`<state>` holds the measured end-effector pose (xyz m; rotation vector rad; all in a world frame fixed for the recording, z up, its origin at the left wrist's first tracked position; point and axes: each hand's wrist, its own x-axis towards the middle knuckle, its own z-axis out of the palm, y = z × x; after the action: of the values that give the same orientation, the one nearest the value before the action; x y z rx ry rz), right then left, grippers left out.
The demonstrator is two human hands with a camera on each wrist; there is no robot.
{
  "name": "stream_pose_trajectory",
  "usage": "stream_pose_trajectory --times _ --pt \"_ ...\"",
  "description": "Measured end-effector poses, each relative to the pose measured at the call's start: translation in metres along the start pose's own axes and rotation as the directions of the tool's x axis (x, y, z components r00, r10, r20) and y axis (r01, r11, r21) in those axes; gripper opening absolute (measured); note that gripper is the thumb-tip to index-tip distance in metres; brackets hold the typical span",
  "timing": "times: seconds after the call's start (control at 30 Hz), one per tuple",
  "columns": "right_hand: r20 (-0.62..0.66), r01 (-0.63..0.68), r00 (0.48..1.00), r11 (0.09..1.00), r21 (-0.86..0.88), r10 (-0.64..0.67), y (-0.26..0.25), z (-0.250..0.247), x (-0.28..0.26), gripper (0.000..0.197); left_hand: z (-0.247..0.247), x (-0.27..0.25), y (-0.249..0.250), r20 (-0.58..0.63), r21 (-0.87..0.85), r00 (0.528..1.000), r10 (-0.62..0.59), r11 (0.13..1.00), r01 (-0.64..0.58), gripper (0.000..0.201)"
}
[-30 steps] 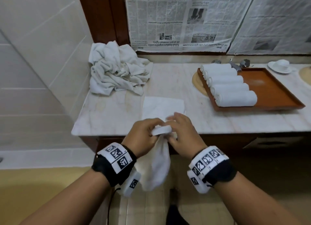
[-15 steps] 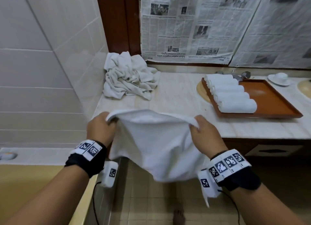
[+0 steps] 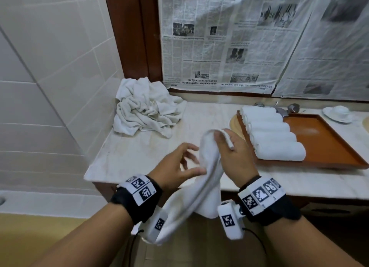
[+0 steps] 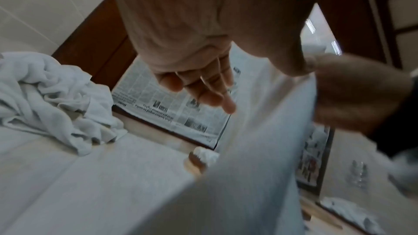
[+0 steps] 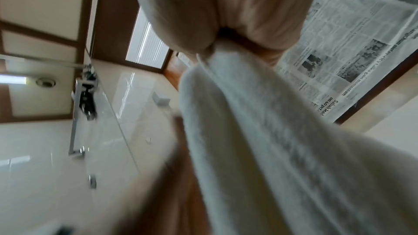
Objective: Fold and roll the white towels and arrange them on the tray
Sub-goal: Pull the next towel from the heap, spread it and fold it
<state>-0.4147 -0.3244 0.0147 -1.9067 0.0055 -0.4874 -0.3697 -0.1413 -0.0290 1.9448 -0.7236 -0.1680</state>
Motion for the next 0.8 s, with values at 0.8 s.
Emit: stream_pose_trajectory --times 0.8 --pt "0.525 0.149 0.800 0.751 -0.643 0.292 0.100 -0.148 0.098 0.045 -0.036 0.058 -0.043 -0.239 0.215 0.908 -0.345 0.893 0.395 0.019"
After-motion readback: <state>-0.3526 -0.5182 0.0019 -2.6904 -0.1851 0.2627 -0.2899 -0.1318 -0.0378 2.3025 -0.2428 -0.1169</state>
